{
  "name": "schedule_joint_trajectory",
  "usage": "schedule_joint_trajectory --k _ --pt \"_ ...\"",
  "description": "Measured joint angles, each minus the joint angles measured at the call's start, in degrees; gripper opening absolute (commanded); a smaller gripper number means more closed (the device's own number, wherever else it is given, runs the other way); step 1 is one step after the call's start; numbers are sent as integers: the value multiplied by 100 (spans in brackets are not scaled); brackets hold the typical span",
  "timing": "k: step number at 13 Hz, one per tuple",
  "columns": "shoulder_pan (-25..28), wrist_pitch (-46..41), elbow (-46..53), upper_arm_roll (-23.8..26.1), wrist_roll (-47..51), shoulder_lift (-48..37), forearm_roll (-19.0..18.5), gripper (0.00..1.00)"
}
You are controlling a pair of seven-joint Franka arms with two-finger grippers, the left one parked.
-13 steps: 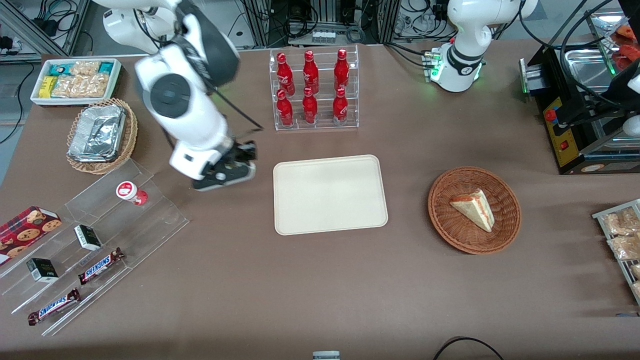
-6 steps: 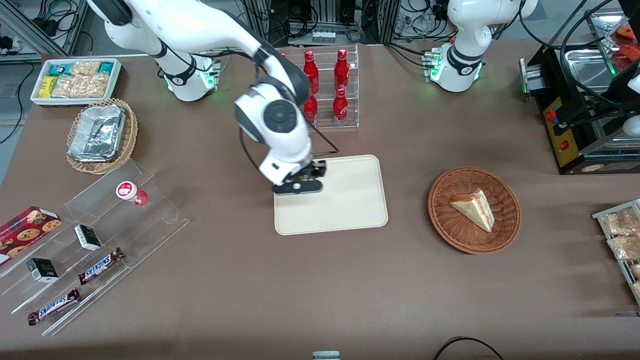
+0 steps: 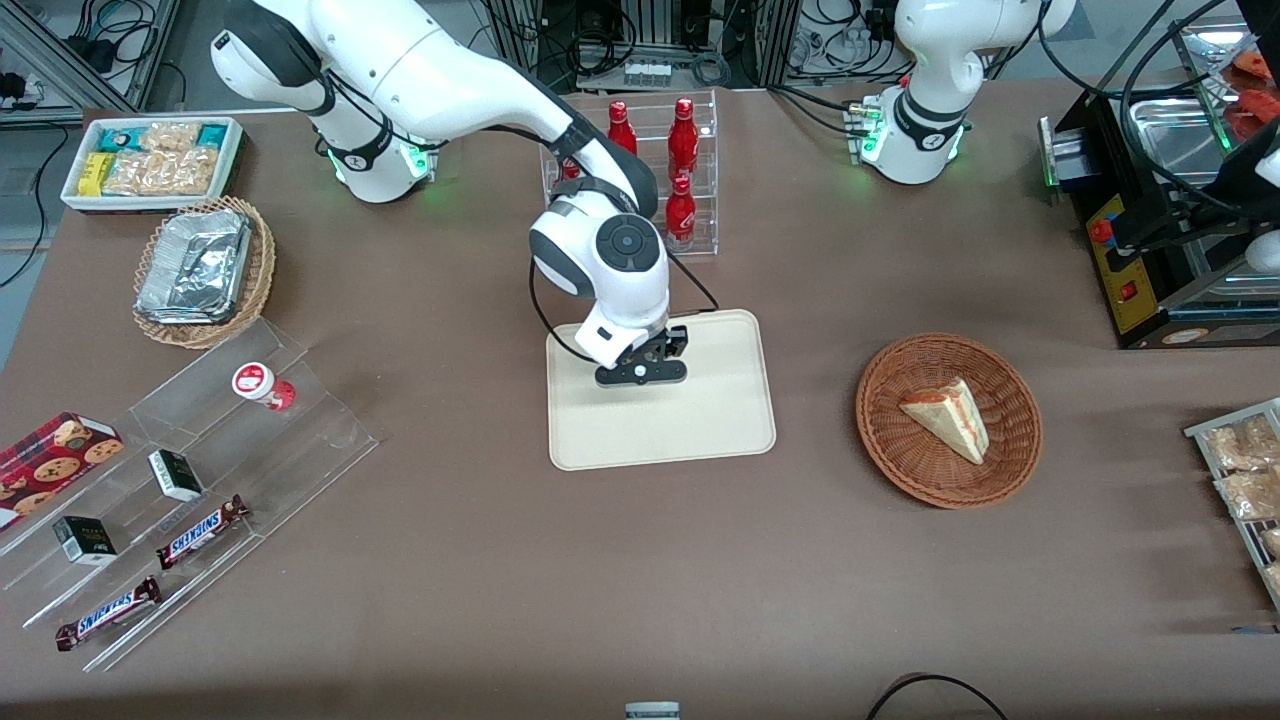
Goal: Place green gum on tray
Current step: 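Lower the held gum tub onto the cream tray's centre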
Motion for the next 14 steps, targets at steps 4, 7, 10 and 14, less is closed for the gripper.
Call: schedule_joint_trajectory --k 4,7,10,14 --pt "102 169 2 -5 130 146 -39 0" --pt "175 283 2 -12 163 219 -189 0" --pt "216 285 4 -13 251 257 -447 0" --pt "304 292 13 -13 560 312 -759 100"
